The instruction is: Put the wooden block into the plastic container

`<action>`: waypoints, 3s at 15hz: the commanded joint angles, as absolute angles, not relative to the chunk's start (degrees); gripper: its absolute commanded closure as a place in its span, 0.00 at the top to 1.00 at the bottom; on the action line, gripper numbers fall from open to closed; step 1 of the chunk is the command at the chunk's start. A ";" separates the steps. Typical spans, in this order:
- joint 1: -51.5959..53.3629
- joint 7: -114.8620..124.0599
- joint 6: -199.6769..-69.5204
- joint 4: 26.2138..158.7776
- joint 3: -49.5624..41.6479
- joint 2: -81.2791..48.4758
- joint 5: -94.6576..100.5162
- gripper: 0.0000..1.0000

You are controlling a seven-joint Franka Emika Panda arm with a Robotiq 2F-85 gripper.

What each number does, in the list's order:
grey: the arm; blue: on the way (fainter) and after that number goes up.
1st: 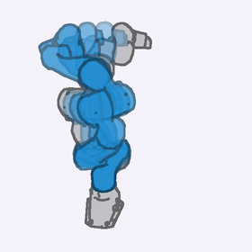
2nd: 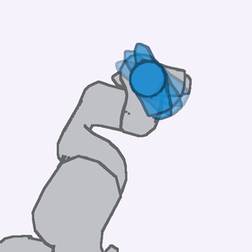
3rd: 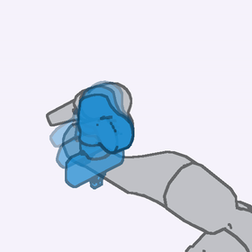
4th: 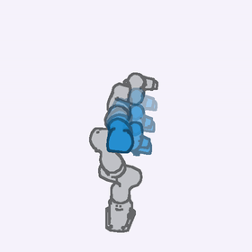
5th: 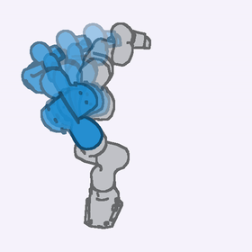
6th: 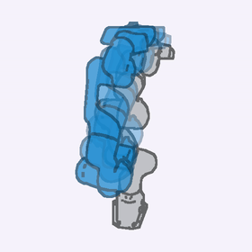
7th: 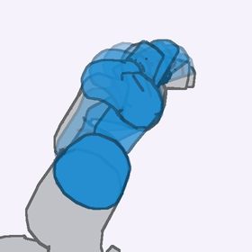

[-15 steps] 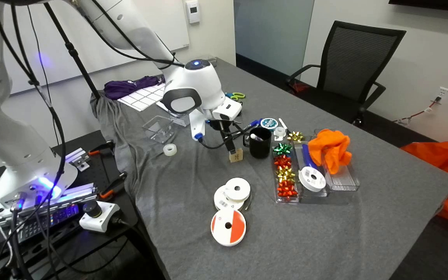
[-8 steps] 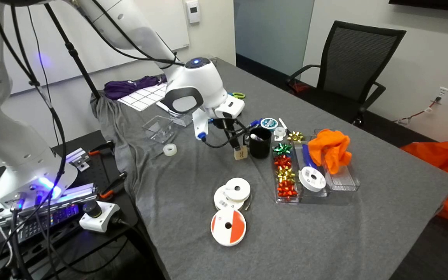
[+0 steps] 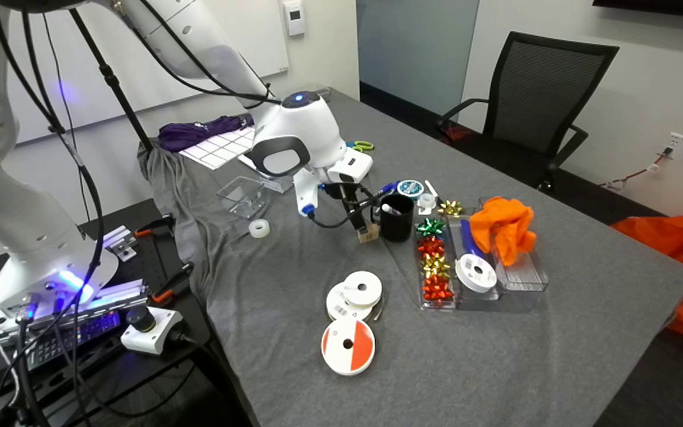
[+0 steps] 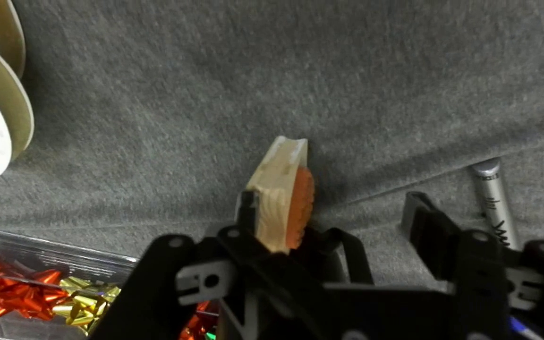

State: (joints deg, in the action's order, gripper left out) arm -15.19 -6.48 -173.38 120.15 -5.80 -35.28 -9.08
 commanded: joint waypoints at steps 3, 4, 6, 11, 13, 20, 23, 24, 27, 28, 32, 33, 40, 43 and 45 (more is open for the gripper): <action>-16.40 -5.66 -174.25 120.10 -4.64 -36.53 -7.47 1.00; -16.38 -5.56 -174.38 120.26 -4.43 -36.38 -7.60 1.00; -16.15 -5.32 -174.29 120.36 -4.39 -36.09 -7.68 1.00; -16.29 -4.74 -174.44 120.01 -3.72 -35.94 -8.05 1.00; -16.48 -4.57 -174.54 119.94 -3.23 -35.80 -8.19 1.00; -17.77 -5.35 -174.83 120.16 -1.44 -35.33 -8.05 1.00; -19.90 -6.71 -174.62 120.74 0.10 -34.51 -8.13 1.00; -21.07 -7.34 -174.48 121.06 0.90 -34.03 -8.20 1.00; -24.85 -9.28 -174.18 121.39 3.77 -33.16 -8.67 1.00; -25.41 -9.50 -174.00 121.39 3.94 -32.96 -8.63 1.00; -25.53 -9.52 -174.02 120.99 2.70 -33.34 -8.03 1.00; -25.21 -9.23 -174.20 120.78 2.36 -33.77 -7.99 1.00; -23.79 -8.48 -176.36 120.19 1.79 -36.84 -7.82 1.00; -23.02 -7.88 -178.40 119.91 1.16 -38.26 -7.53 0.72; -22.72 -7.44 -179.09 119.83 0.86 -38.85 -7.37 0.58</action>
